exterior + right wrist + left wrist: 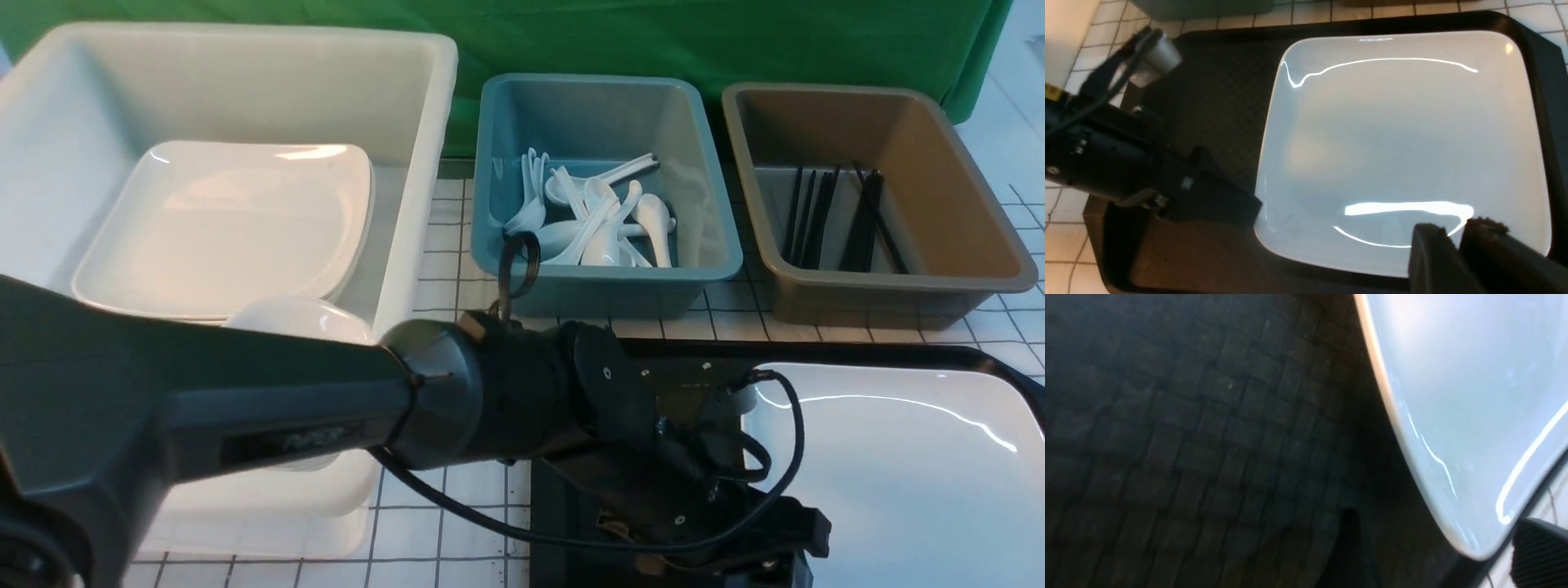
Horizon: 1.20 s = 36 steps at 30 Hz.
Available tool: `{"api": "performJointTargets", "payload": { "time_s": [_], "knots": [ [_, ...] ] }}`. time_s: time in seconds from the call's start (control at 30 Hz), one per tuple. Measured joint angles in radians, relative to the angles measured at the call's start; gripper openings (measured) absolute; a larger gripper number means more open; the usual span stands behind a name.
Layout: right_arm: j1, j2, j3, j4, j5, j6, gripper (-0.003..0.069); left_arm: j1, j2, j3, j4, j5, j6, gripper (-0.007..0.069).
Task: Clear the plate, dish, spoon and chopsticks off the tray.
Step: Use the left arm to grab a plate from the dinner plate
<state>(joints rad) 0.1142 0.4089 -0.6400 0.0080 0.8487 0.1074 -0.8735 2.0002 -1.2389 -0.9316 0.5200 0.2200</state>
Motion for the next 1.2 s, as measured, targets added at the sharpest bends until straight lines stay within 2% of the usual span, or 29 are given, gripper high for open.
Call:
{"api": "performJointTargets", "payload": {
  "time_s": [0.13,0.3,0.33,0.5,0.63,0.67,0.77,0.83,0.9,1.03,1.2],
  "knots": [
    [0.0,0.0,0.0,0.0,0.005,0.0,0.016,-0.03,0.037,-0.001,-0.102,-0.056,0.096,0.0518],
    [0.0,0.0,0.0,0.0,0.018,0.0,0.016,-0.049,0.058,-0.003,-0.215,-0.102,0.156,0.0511],
    [0.0,0.0,0.0,0.0,0.021,0.0,0.016,-0.054,0.065,-0.003,-0.26,-0.115,0.198,0.0502],
    [0.0,0.0,0.0,0.0,0.026,0.0,0.016,-0.057,0.092,-0.011,-0.324,-0.122,0.287,0.046],
    [0.0,0.0,0.0,0.0,0.035,0.0,0.016,-0.057,0.108,-0.015,-0.376,-0.131,0.33,0.0399],
    [0.0,0.0,0.0,0.0,0.036,0.0,0.016,-0.057,0.114,-0.016,-0.398,-0.135,0.353,0.0342],
    [0.0,0.0,0.0,0.0,0.038,0.0,0.016,-0.057,0.118,-0.016,-0.419,-0.144,0.356,0.0257],
    [0.0,0.0,0.0,0.0,0.038,0.0,0.016,-0.055,0.12,-0.014,-0.429,-0.156,0.353,0.013],
    [0.0,0.0,0.0,0.0,0.038,0.0,0.016,-0.055,0.12,-0.013,-0.436,-0.165,0.353,0.0064],
    [0.0,0.0,0.0,0.0,0.039,0.0,0.016,-0.057,0.097,-0.011,-0.425,-0.149,0.353,0.0034],
    [0.0,0.0,0.0,0.0,0.042,0.0,0.016,-0.057,0.029,0.001,-0.32,-0.168,0.339,0.0022]
  ]
}}
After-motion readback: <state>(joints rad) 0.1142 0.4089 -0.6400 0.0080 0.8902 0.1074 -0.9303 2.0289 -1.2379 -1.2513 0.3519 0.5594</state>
